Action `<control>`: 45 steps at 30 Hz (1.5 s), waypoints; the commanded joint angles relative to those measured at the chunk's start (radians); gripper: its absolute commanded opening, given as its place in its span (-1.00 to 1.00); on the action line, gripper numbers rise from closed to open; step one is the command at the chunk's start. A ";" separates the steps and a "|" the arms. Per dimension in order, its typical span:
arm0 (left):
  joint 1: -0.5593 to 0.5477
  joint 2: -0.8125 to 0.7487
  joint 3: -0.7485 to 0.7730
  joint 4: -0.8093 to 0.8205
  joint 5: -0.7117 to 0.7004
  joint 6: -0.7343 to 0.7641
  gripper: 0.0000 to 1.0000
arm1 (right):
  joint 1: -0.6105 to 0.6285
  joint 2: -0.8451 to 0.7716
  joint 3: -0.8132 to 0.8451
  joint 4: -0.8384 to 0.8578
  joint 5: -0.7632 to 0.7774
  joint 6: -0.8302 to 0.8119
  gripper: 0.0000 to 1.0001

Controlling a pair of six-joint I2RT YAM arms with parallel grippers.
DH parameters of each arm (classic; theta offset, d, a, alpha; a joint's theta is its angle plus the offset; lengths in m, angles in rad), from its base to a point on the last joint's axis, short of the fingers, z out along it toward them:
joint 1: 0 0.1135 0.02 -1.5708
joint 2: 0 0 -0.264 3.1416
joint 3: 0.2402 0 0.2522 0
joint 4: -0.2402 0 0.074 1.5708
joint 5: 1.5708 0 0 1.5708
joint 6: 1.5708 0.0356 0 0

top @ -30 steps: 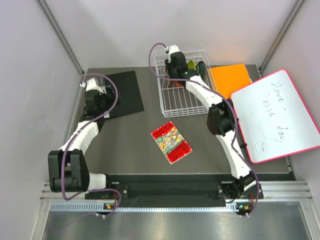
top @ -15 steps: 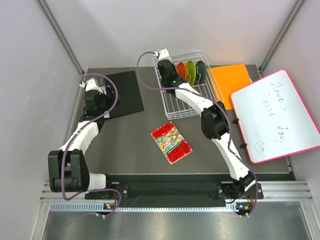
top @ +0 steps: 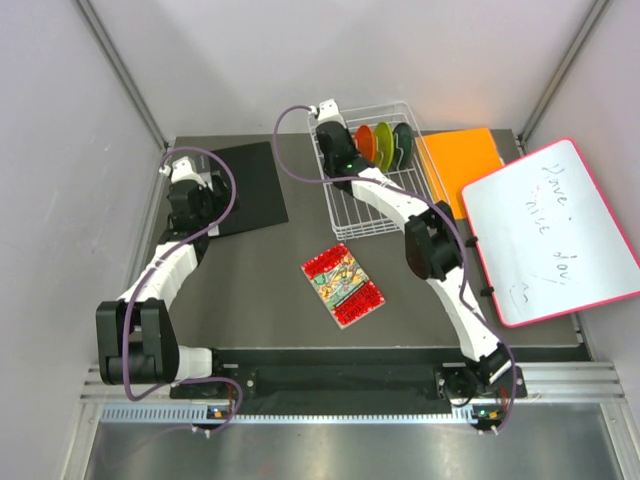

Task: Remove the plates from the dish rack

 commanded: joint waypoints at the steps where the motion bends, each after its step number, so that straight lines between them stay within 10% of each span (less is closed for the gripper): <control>1: -0.003 -0.004 0.012 0.006 -0.018 0.010 0.90 | 0.012 -0.183 -0.009 0.167 0.123 -0.100 -1.00; 15: -0.009 -0.039 0.024 -0.022 0.017 -0.009 0.89 | 0.030 -0.466 -0.236 0.195 0.168 -0.121 -1.00; 26: -0.020 -0.120 0.006 0.007 0.313 -0.105 0.86 | -0.009 -0.954 -0.567 -0.164 -0.403 0.308 -1.00; 36: -0.020 -0.234 -0.110 0.170 0.479 -0.210 0.86 | -0.068 -1.159 -0.921 0.027 -0.919 0.578 -1.00; 45: -0.079 -0.298 -0.244 0.377 0.558 -0.299 0.86 | -0.075 -1.165 -1.103 0.259 -1.070 0.745 -1.00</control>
